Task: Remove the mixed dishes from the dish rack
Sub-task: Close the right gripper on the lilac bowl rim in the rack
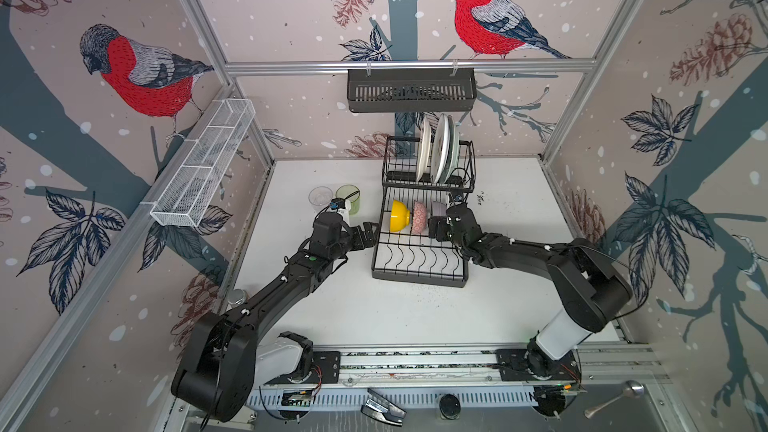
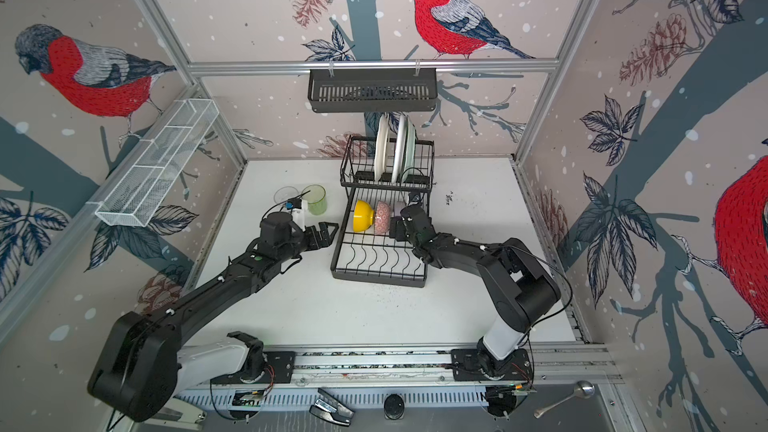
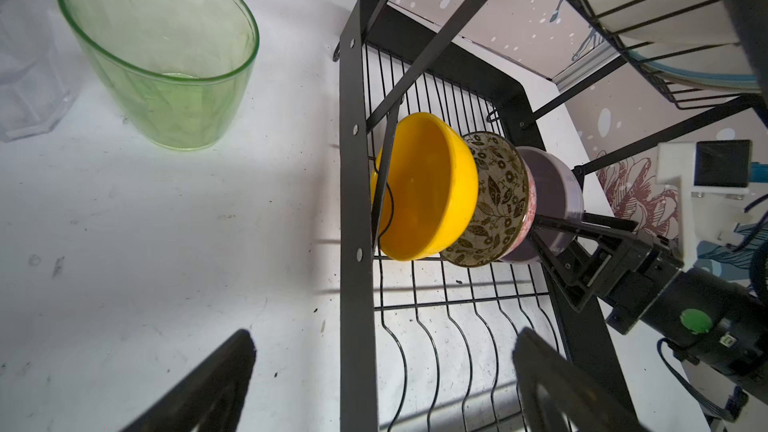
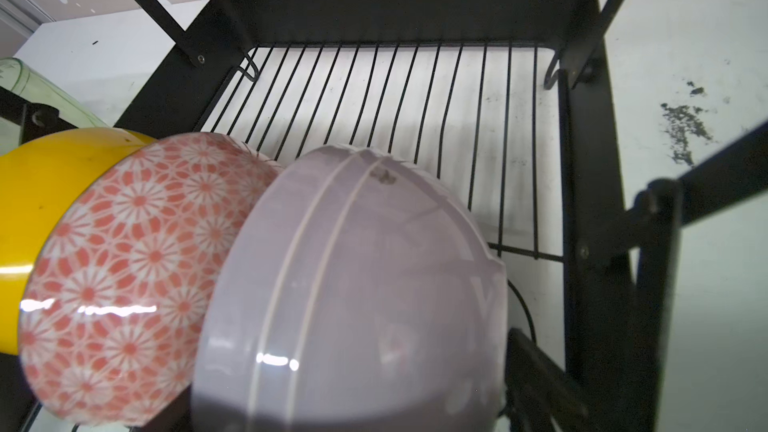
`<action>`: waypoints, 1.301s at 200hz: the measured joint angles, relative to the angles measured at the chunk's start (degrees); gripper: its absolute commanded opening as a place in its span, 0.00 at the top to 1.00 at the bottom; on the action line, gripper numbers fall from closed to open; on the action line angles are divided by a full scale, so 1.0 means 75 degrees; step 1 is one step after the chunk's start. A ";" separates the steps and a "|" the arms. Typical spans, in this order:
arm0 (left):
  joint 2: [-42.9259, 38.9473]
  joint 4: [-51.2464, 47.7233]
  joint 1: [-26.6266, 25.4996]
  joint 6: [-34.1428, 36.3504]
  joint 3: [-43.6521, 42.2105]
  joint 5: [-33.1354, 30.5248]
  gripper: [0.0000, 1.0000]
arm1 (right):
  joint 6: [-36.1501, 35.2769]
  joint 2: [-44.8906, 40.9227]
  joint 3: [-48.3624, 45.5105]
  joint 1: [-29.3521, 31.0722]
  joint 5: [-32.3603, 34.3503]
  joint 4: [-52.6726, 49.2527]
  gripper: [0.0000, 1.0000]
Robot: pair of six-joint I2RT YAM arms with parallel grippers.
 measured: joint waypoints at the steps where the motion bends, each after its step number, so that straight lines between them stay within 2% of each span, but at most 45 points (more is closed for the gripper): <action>1: 0.0003 0.0000 0.0000 0.0000 0.0000 0.0000 0.03 | 0.0000 0.0000 0.0000 0.0000 0.0000 0.0003 0.17; 35: 0.0009 0.0000 0.0000 -0.0003 0.0000 0.0009 0.03 | 0.0000 -0.0079 -0.0070 0.0003 0.0087 0.0050 0.27; 59: 0.0009 0.0000 0.0000 -0.0003 0.0000 0.0012 0.03 | -0.0055 -0.0143 -0.0140 0.0017 0.0207 0.0093 0.30; 164: 0.0003 0.0000 0.0000 -0.0006 0.0000 0.0020 0.03 | -0.0099 -0.0154 -0.0055 0.0172 0.0627 -0.0073 0.33; 260: -0.0050 0.0003 0.0000 -0.0006 0.0000 0.0020 0.03 | -0.0632 -0.0085 0.0265 0.0772 0.2014 -0.0635 0.34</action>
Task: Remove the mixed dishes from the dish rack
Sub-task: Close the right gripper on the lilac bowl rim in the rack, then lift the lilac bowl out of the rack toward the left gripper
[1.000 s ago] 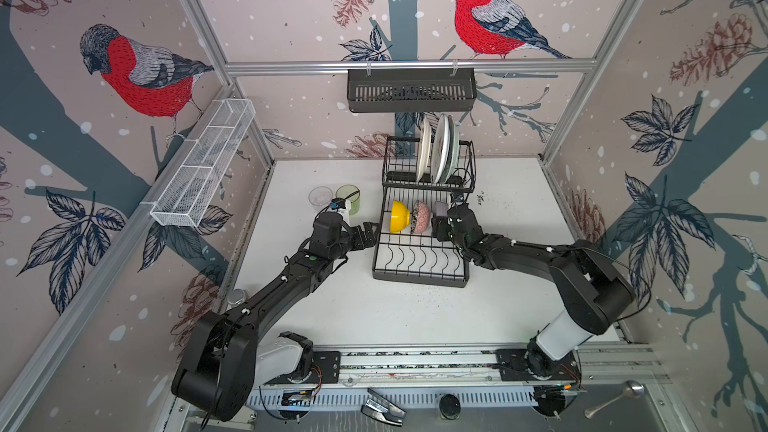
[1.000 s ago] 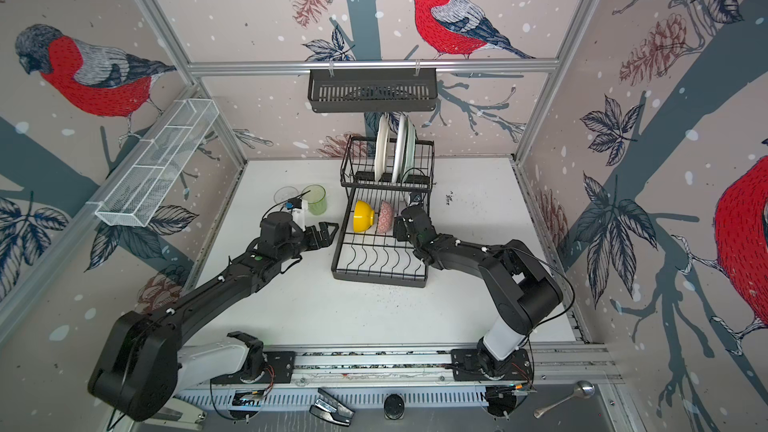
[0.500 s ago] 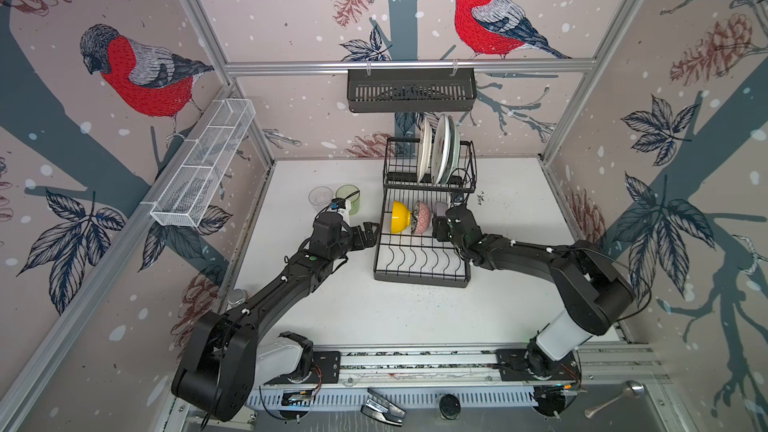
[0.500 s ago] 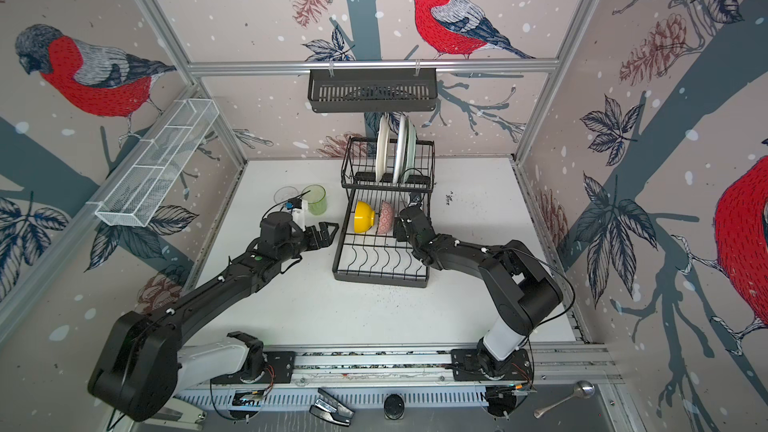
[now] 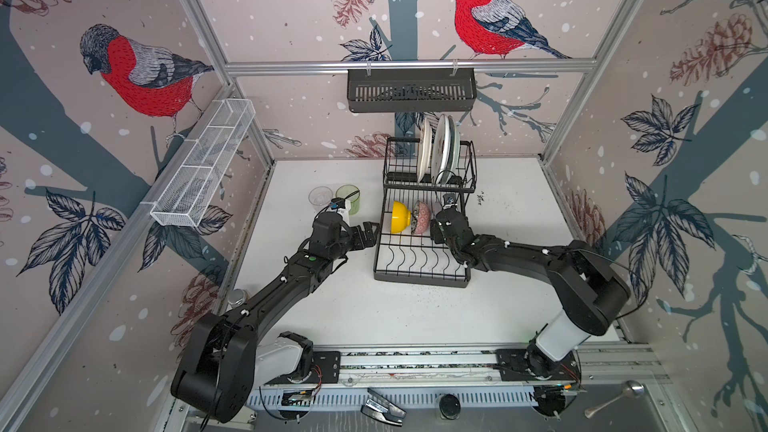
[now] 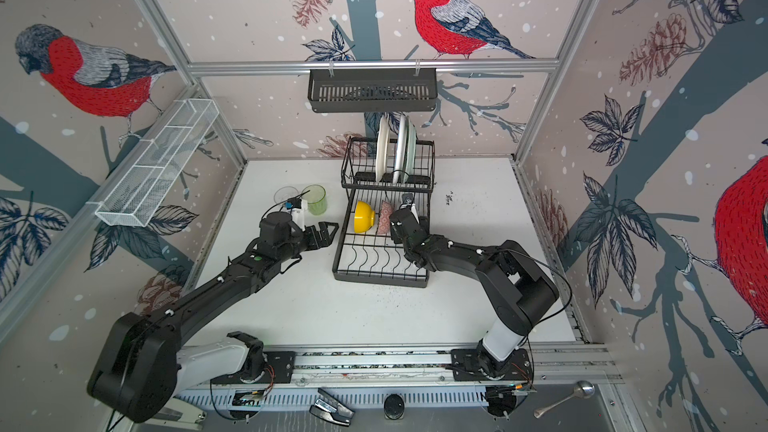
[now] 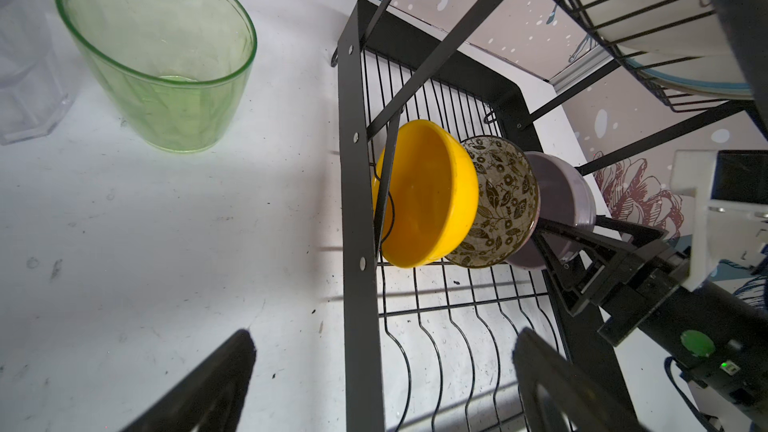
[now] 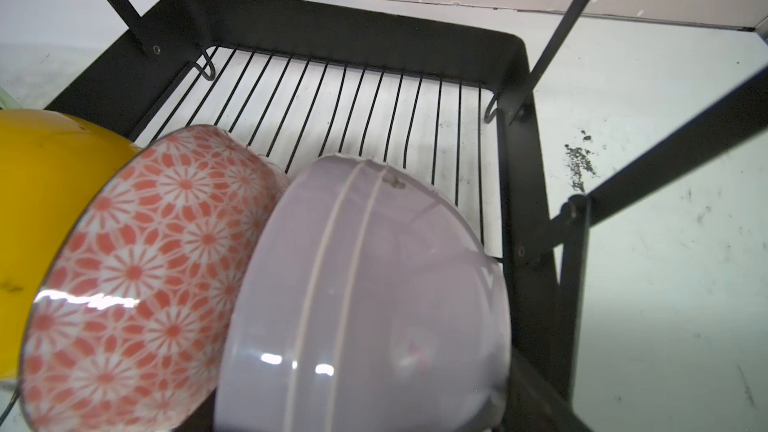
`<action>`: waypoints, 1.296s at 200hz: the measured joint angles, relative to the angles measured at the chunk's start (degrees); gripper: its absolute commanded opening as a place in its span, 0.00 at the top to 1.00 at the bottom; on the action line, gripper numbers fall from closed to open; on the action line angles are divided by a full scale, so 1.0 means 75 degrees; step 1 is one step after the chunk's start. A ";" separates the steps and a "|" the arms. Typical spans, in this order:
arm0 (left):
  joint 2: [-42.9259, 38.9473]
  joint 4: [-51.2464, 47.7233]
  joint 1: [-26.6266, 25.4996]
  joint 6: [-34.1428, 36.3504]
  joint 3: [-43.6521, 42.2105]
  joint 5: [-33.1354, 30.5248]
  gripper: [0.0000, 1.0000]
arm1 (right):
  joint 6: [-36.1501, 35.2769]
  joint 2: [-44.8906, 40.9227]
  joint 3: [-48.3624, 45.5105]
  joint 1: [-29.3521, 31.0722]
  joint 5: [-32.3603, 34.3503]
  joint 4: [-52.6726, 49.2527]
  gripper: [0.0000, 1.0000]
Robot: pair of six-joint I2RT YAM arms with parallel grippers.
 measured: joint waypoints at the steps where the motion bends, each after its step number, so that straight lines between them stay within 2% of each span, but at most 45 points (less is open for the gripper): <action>1: 0.0000 0.0000 0.0000 0.0000 0.0000 0.0000 0.03 | 0.0000 -0.0003 0.0000 0.0003 0.0009 -0.0003 0.34; 65: 0.0000 0.0000 0.0000 0.0000 0.0000 0.0003 0.03 | 0.0023 -0.0431 -0.0122 0.0172 0.0236 -0.0061 0.35; 213: 0.0012 0.0035 -0.0015 -0.0201 -0.0015 0.0370 0.03 | 0.1227 -0.1833 -0.0956 0.0172 -0.0629 -0.0236 0.36; 259: -0.0172 0.0090 -0.0050 -0.0213 -0.0067 0.0393 0.03 | 0.1282 -0.2075 -0.1064 0.0216 -0.0729 -0.0245 0.36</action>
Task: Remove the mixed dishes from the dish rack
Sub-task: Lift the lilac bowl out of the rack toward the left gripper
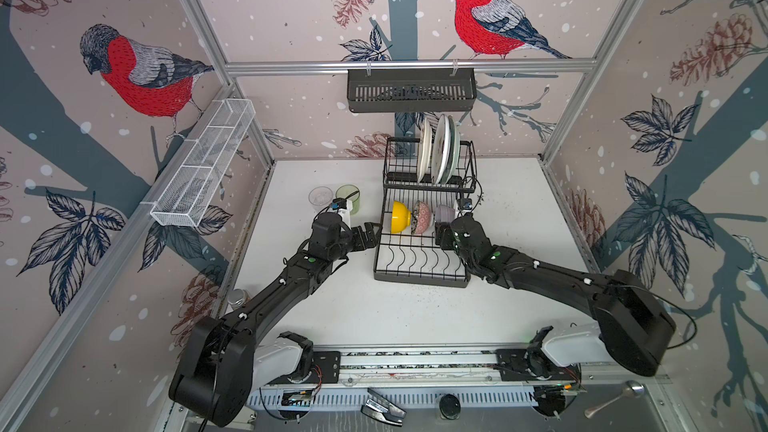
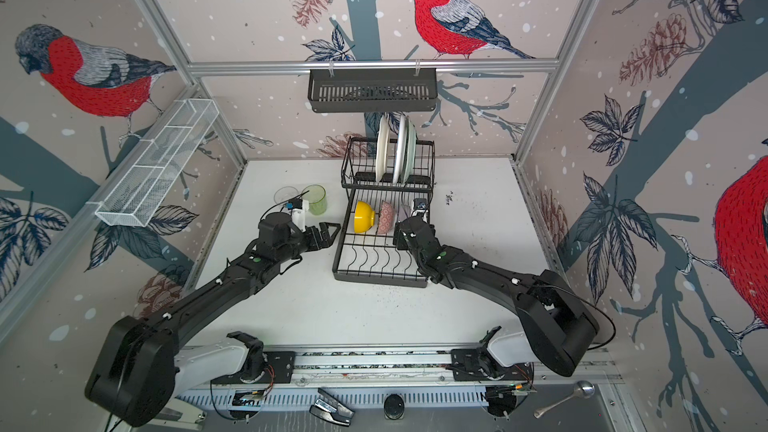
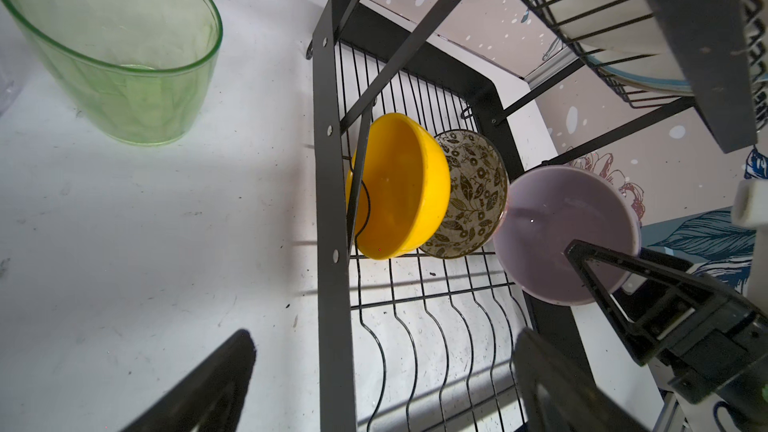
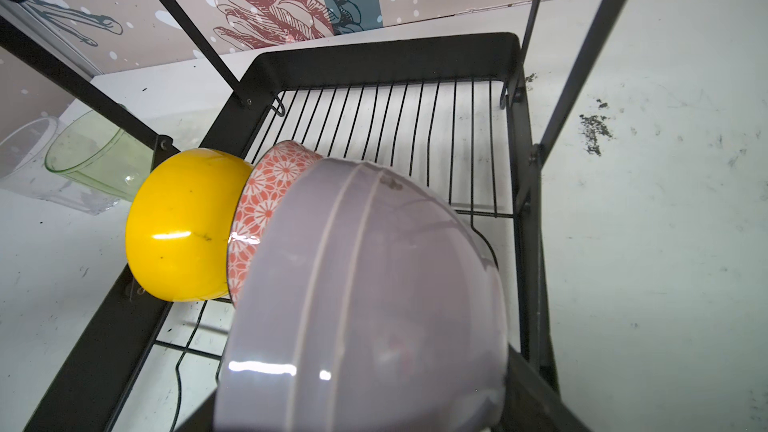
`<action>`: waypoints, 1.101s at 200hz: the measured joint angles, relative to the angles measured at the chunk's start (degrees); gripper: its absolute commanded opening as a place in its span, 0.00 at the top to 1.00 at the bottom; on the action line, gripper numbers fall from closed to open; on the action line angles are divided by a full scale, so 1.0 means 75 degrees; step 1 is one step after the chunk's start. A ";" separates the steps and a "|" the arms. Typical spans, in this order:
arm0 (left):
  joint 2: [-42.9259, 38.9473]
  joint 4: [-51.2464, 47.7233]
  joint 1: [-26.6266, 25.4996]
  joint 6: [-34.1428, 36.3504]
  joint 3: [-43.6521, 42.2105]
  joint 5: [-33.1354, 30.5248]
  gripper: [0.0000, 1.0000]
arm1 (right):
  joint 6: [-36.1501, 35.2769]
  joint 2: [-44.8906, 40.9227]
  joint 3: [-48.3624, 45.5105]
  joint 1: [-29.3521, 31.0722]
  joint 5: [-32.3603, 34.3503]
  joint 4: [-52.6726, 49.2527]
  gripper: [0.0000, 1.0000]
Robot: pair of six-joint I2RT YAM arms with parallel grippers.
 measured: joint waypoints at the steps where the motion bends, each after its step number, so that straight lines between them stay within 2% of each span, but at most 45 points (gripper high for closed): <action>1: -0.0003 0.0003 0.0000 0.0000 -0.0003 0.0000 0.03 | 0.0006 -0.0012 -0.0006 0.0003 0.0000 0.0000 0.37; 220: 0.0254 0.0691 -0.0291 -0.0411 -0.0029 0.0268 0.03 | 0.0373 -0.0405 -0.0044 0.0434 -0.1055 0.0259 0.37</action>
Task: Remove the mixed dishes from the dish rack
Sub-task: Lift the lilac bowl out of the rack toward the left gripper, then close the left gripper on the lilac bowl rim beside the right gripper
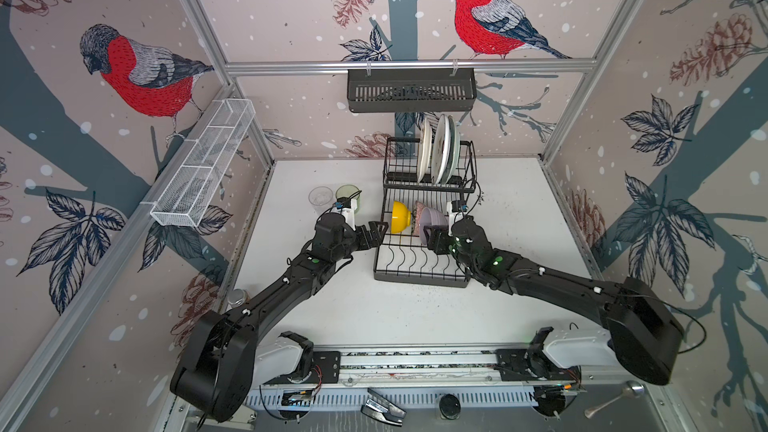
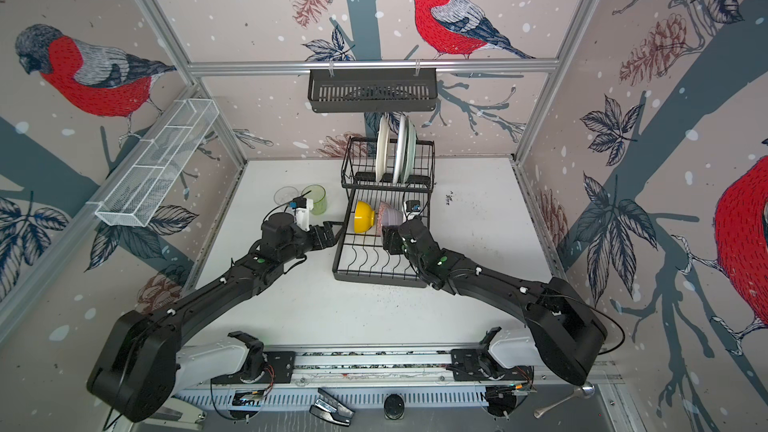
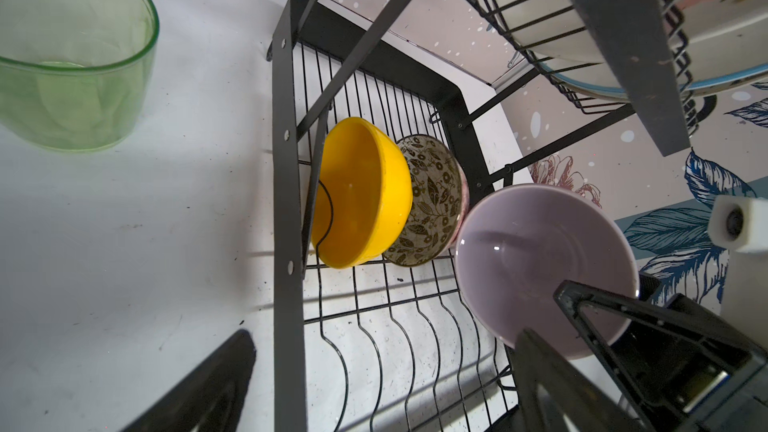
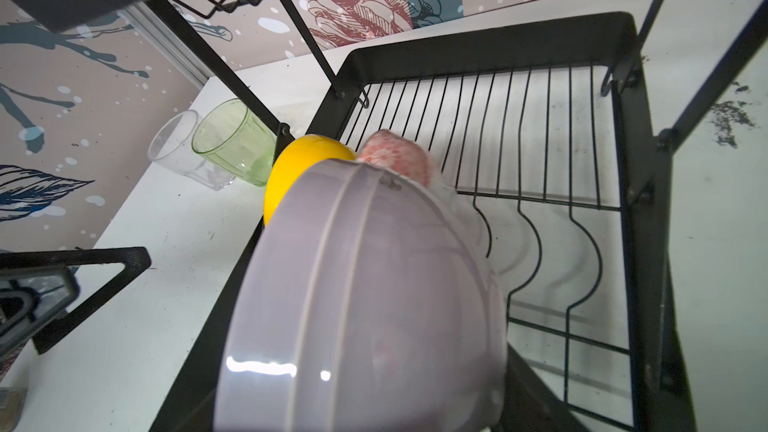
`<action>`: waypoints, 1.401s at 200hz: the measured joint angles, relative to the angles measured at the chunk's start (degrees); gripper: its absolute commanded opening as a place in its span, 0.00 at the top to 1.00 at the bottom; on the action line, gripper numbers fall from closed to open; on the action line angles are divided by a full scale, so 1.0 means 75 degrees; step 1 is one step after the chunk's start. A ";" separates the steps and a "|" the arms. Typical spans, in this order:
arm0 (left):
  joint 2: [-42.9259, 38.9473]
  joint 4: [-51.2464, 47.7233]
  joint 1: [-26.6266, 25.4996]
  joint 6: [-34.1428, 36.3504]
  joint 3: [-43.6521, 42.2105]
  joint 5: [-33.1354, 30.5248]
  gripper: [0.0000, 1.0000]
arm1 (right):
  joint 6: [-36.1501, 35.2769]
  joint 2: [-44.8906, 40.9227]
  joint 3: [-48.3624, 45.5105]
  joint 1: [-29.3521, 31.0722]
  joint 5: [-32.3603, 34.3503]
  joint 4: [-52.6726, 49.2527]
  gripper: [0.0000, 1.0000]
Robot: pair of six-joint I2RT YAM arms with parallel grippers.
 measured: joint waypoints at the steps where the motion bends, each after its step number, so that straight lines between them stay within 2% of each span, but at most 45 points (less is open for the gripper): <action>1: 0.0003 0.0000 -0.0003 0.0000 0.0003 0.0000 0.03 | 0.0000 -0.0009 0.0000 0.0000 -0.0012 0.0000 0.37; 141: 0.0632 0.0653 -0.0609 -0.0201 0.0361 0.0717 0.04 | 0.0577 -0.0659 -0.0265 -0.0111 -0.1874 0.0854 0.35; 164: 0.0769 0.0947 -0.0621 -0.0417 0.0358 0.0912 0.11 | 0.0606 -0.0699 -0.0332 -0.0114 -0.2154 0.1183 0.35; 187: 0.0839 0.1338 -0.0650 -0.0714 0.0315 0.1139 0.25 | 0.0629 -0.0705 -0.0373 -0.0128 -0.2433 0.1323 0.35; 226: 0.0953 0.1760 -0.0653 -0.0973 0.0306 0.1390 0.43 | 0.0629 -0.0667 -0.0376 -0.0128 -0.2766 0.1588 0.34; 260: 0.1096 0.2008 -0.0656 -0.1139 0.0306 0.1623 0.45 | 0.0624 -0.0595 -0.0358 -0.0128 -0.3005 0.1647 0.34; 280: 0.1218 0.2162 -0.0656 -0.1192 0.0341 0.1775 0.51 | 0.0592 -0.0565 -0.0332 -0.0117 -0.3104 0.1682 0.34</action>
